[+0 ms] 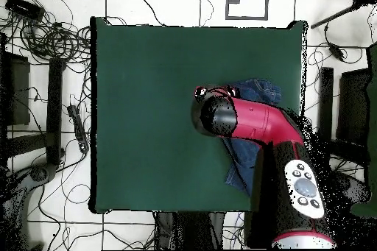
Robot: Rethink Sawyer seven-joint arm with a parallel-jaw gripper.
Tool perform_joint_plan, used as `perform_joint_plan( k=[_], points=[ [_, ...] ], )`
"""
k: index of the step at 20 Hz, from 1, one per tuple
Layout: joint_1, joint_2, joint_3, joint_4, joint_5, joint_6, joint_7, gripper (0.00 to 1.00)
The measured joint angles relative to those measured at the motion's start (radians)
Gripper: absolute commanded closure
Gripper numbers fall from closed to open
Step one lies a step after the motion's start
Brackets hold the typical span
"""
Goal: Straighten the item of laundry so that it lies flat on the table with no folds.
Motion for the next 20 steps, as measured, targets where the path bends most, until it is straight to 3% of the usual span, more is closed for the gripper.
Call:
perform_joint_plan(
  k=[14,20],
  points=[
    [0.003,0.256,-0.073,-0.029,0.005,-0.150,0.000,0.00],
    [0.027,0.289,-0.107,-0.053,0.047,-0.182,0.000,0.00]
  ],
)
